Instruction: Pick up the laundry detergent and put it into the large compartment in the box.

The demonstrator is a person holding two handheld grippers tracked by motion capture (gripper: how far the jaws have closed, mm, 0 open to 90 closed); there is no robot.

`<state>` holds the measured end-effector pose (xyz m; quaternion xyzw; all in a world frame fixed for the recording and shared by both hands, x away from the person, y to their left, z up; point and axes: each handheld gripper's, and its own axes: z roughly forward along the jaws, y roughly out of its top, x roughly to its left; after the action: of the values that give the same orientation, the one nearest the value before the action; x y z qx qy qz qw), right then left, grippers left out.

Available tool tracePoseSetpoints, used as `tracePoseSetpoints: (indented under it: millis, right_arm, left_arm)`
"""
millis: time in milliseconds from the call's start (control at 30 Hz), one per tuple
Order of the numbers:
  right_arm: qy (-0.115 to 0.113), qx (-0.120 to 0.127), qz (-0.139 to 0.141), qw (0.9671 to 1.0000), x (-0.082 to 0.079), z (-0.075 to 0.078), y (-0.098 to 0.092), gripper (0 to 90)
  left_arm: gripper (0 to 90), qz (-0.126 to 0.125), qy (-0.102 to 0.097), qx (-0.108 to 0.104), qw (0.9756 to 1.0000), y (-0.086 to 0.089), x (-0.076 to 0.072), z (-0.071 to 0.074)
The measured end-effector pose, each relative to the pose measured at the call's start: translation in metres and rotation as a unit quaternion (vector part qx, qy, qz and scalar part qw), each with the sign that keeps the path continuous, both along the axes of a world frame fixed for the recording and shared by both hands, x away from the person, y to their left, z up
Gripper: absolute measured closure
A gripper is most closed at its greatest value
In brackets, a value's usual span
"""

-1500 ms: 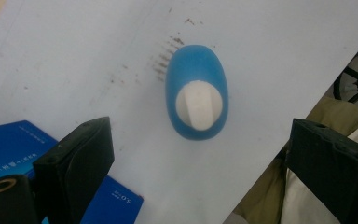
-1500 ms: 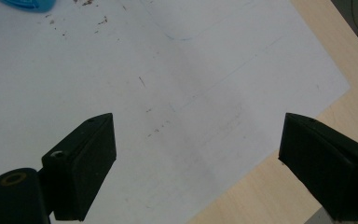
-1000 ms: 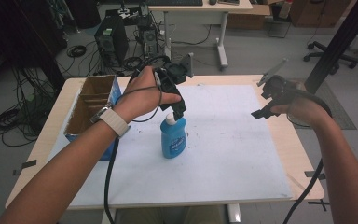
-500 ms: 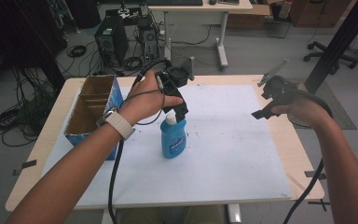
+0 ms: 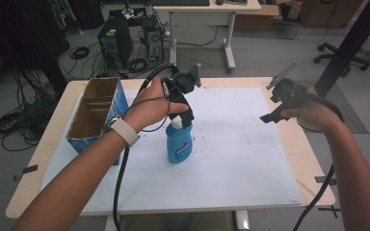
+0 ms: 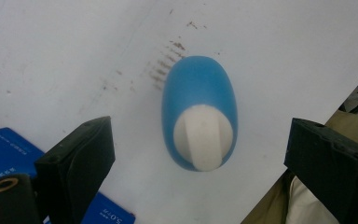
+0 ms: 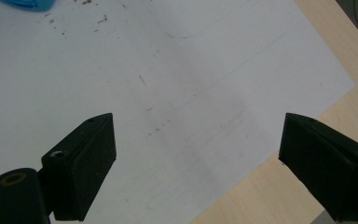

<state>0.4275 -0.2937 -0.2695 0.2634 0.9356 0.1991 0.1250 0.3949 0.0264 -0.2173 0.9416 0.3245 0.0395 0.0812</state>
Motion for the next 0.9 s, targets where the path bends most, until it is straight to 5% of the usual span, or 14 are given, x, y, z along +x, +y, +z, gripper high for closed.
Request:
tracePoseSetpoints:
  millis: [900]
  right_arm:
    - [0.003,0.002,0.001,1.0,0.001,-0.003,0.0,11.0]
  left_arm:
    - [8.2,0.001,0.012,-0.006,0.9999,0.001,0.005,-0.028]
